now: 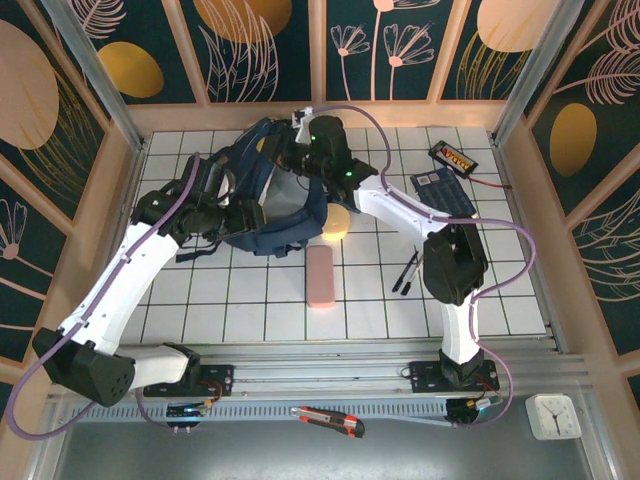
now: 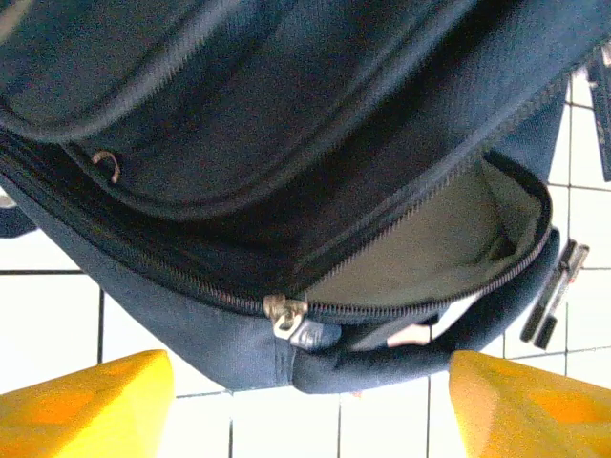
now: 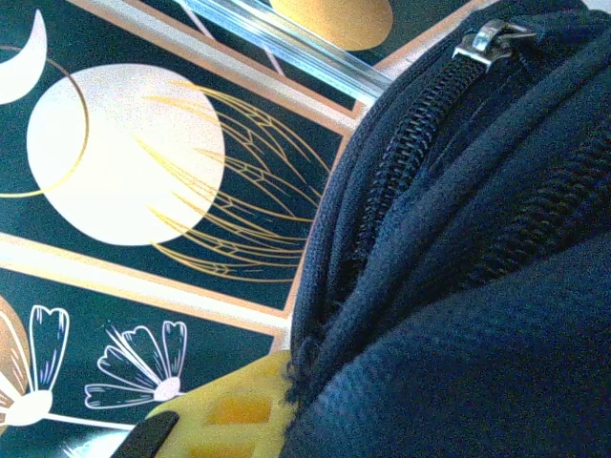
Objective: Pack the student bag
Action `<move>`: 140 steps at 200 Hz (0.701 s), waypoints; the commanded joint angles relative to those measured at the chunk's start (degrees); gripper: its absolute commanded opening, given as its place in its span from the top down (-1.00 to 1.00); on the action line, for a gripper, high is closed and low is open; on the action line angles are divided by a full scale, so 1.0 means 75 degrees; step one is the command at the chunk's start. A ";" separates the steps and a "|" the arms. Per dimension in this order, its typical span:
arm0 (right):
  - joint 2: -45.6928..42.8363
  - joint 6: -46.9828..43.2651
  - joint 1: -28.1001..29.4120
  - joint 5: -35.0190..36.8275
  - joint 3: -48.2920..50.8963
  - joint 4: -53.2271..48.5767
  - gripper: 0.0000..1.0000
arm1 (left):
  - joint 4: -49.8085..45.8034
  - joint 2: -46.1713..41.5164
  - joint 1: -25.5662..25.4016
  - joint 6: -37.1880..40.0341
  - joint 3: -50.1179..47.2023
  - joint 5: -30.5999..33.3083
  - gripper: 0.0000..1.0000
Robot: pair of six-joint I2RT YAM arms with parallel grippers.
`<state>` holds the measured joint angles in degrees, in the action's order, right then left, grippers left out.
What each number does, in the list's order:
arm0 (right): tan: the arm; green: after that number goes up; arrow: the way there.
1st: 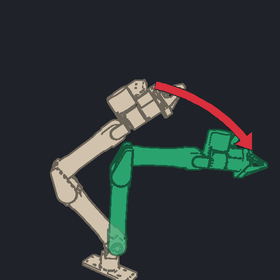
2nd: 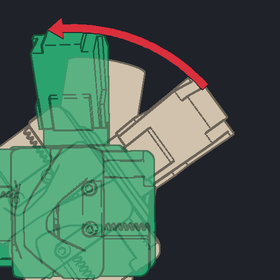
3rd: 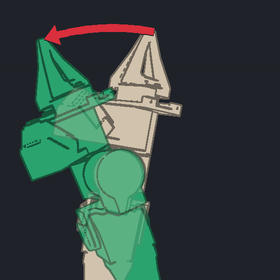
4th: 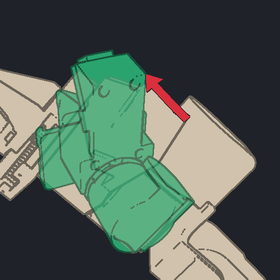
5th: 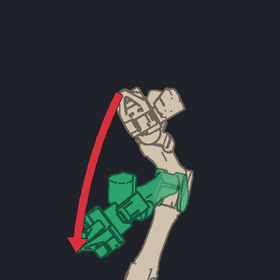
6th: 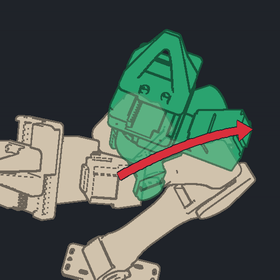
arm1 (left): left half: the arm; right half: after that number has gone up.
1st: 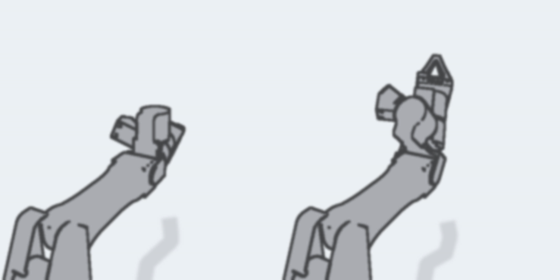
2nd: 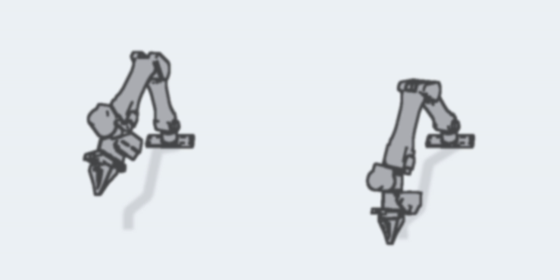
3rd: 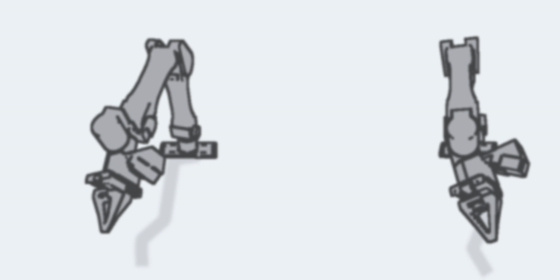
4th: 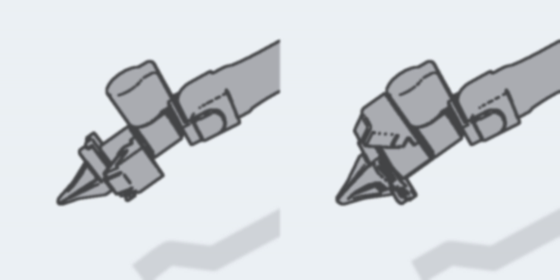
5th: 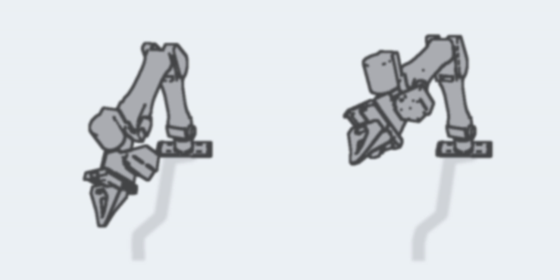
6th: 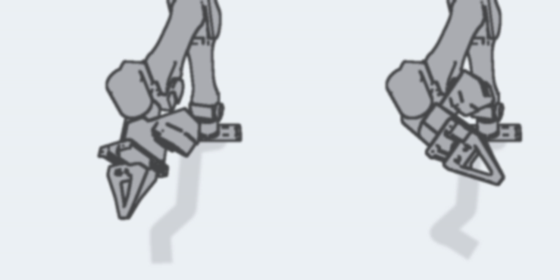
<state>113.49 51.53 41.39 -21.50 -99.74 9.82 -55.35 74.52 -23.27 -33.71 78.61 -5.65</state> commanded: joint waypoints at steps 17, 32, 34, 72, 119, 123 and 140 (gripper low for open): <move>-0.0045 0.0073 0.0279 0.0077 -0.0808 0.0963 1.00 | 0.0641 0.0672 -0.0038 0.0797 0.0732 0.0948 -0.98; -0.0039 0.0114 0.0347 0.0077 -0.0862 0.0952 1.00 | 0.0711 0.0980 -0.0047 0.1145 0.0875 0.1316 -0.98; -0.0042 0.0126 0.0357 0.0077 -0.0864 0.0949 1.00 | 0.0712 0.1014 -0.0049 0.1185 0.0883 0.1357 -0.98; -0.0130 0.0173 0.0451 0.0065 -0.0868 0.0758 1.00 | 0.1447 0.1575 -0.0049 0.1557 0.0961 0.1815 -0.90; -0.0844 -0.0244 0.0247 0.0283 -0.0105 0.0315 0.40 | 0.1921 0.2169 -0.0038 0.1530 0.1228 0.1656 1.00; -0.0952 -0.0289 0.0201 0.0304 0.0032 0.0295 0.29 | 0.1941 0.2180 -0.0038 0.1533 0.1233 0.1662 1.00; -0.1608 -0.0601 -0.0048 0.0570 0.0636 -0.0146 -0.03 | 0.1995 0.2187 -0.0034 0.1541 0.1338 0.1691 1.00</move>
<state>112.49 51.07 41.91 -16.84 -98.50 7.27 -45.89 90.30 -23.68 -22.98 85.86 6.09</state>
